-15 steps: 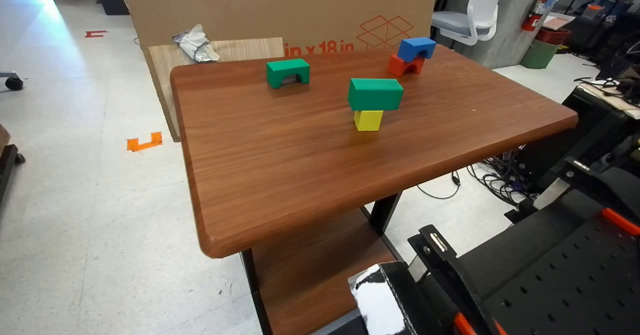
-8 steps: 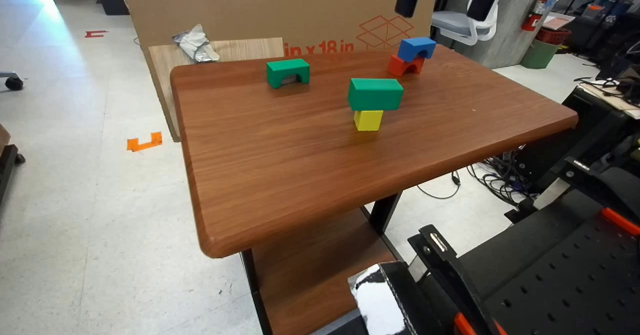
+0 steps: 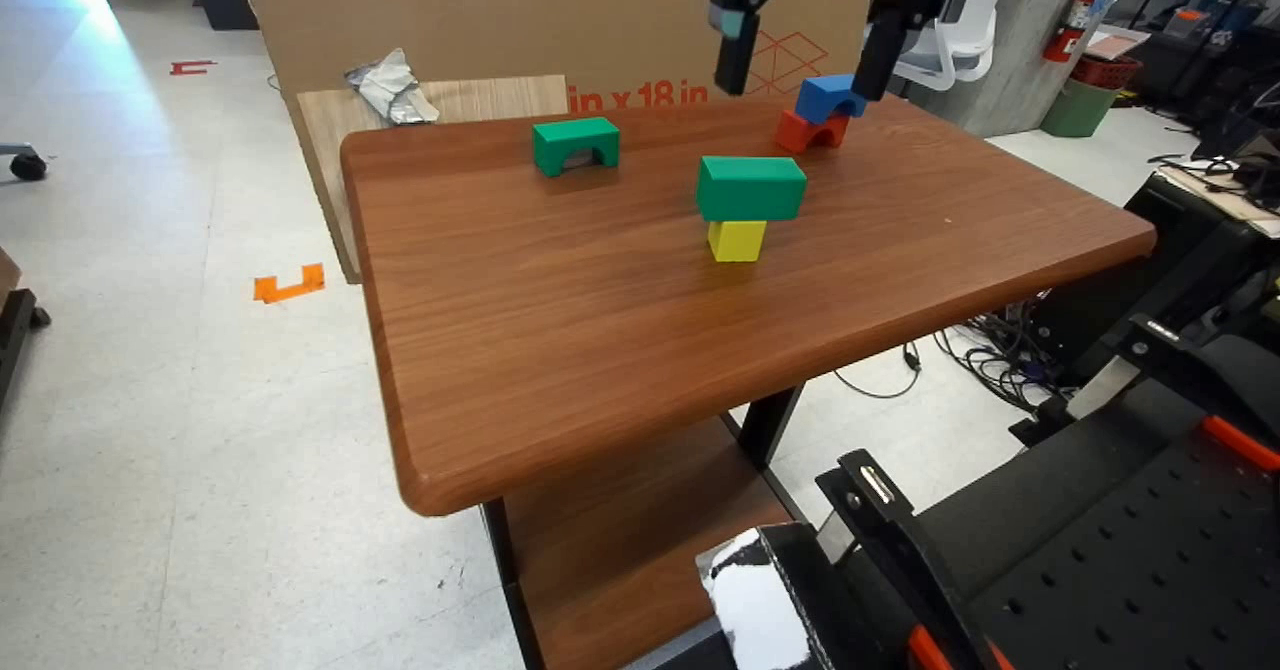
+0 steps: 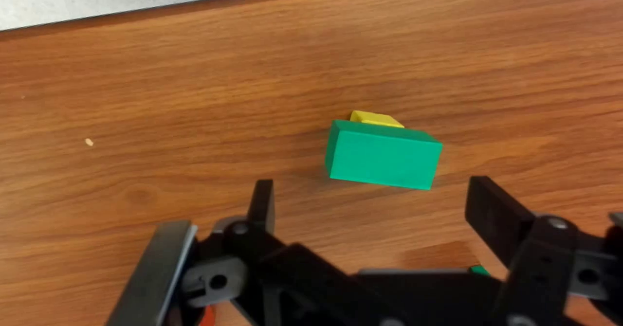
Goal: Put the green block on the table
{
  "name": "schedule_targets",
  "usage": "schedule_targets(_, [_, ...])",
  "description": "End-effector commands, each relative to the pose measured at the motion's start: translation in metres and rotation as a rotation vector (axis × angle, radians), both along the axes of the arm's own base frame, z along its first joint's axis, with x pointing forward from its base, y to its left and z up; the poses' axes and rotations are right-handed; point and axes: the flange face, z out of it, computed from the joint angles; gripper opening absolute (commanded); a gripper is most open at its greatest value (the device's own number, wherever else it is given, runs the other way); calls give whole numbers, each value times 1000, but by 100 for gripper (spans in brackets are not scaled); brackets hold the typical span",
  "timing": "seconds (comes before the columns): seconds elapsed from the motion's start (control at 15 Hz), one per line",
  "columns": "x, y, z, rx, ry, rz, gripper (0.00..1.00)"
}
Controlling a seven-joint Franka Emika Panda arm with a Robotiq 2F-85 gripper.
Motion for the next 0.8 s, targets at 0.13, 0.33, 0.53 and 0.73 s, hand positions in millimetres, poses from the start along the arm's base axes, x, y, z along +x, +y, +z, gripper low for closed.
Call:
schedule_targets(0.13, [10,16,-17,8,9,0,100])
schedule_targets(0.33, [10,21,-25,0,41,9,100])
schedule_targets(0.53, [10,26,-30,-7,55,4,100])
schedule_targets(0.73, [11,29,-35,-10,59,0,100])
